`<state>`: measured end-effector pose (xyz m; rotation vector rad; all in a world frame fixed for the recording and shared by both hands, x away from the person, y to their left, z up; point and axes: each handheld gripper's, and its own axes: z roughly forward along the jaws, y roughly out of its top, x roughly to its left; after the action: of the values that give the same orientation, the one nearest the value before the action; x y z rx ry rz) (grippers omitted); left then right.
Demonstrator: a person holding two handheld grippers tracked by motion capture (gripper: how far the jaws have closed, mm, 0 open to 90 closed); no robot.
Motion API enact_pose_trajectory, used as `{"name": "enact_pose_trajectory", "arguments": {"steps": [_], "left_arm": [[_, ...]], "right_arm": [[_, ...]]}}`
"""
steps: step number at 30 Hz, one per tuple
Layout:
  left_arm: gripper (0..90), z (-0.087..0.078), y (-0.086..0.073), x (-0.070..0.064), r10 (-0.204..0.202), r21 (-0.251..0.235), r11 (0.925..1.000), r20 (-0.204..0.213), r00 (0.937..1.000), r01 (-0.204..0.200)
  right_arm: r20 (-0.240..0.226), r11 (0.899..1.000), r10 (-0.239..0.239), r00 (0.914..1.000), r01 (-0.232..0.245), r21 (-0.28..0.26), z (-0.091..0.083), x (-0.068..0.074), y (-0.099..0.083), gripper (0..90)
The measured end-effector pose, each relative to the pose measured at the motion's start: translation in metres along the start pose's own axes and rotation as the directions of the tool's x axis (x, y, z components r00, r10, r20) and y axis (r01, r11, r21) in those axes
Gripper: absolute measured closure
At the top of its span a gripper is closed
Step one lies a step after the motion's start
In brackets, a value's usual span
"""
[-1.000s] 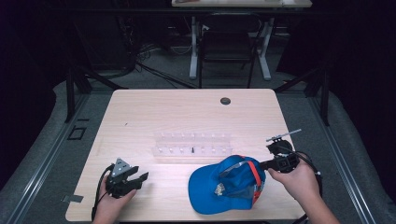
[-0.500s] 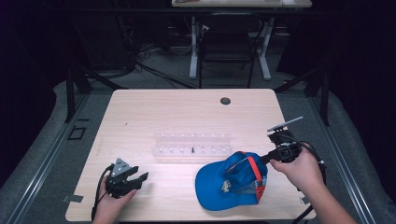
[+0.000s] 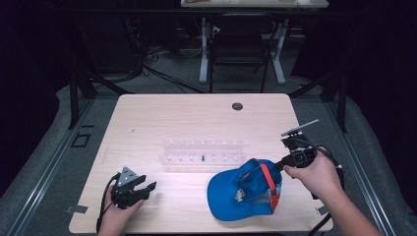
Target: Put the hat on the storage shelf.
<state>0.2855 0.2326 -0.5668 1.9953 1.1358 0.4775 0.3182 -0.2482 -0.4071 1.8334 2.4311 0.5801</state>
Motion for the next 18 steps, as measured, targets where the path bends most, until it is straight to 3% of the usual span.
{"name": "enact_pose_trajectory", "arguments": {"steps": [10, 18], "left_arm": [[49.1, 0.000, 0.000, 0.000, -0.001, 0.000, 1.0000, 0.001, 1.0000, 0.001], [49.1, 0.000, 0.000, 0.000, -0.003, 0.000, 1.0000, -0.001, 1.0000, 0.003]], "right_arm": [[0.017, 1.000, 0.016, 0.9997, -0.016, 0.009, -0.005, 0.004, 0.005, 89.2], [-0.012, 0.998, 0.021, 0.9997, -0.021, 0.059, -0.015, 0.006, 0.012, 89.9]]}}
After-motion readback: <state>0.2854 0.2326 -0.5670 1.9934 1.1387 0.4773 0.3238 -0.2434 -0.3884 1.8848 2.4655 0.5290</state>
